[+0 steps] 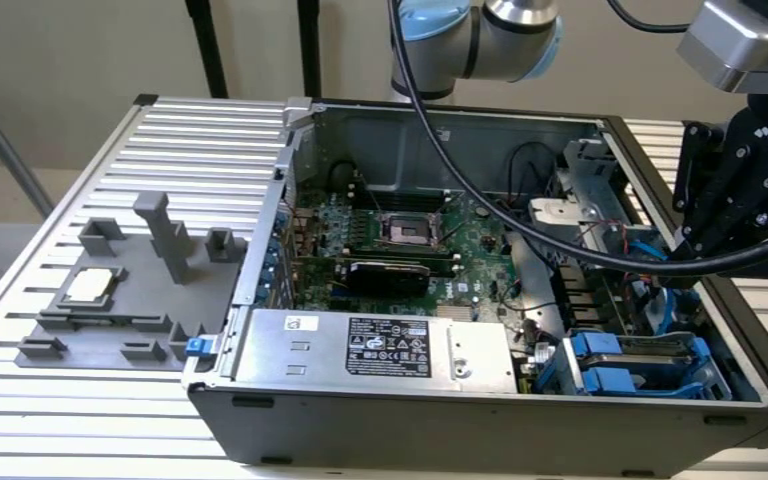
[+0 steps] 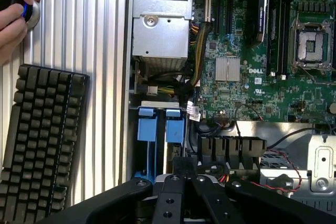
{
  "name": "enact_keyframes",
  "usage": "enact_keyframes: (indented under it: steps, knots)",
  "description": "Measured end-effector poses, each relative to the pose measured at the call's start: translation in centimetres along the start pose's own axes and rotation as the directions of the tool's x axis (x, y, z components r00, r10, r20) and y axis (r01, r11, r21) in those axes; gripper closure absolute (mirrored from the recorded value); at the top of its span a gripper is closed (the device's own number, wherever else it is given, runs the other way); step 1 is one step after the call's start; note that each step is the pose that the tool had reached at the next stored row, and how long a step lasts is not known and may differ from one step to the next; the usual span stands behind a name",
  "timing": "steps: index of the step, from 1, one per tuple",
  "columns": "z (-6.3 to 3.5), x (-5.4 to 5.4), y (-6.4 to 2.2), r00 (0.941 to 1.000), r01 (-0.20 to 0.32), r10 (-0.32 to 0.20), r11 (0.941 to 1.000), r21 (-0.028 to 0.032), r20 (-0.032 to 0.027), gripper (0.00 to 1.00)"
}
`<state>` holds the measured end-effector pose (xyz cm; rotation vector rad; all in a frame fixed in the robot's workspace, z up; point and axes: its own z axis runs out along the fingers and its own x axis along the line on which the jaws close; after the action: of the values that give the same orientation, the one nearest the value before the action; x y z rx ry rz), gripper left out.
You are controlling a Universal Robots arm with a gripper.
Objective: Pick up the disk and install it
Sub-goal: 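Insert the first disk wire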
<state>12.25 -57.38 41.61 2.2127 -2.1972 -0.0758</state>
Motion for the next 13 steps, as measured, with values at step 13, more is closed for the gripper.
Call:
enact_keyframes:
  steps: [13]
  knots:
    - [1.35, 0.0, -3.07, 1.0, 0.0, 0.0, 1.0, -0.001, -0.0001, 0.89]
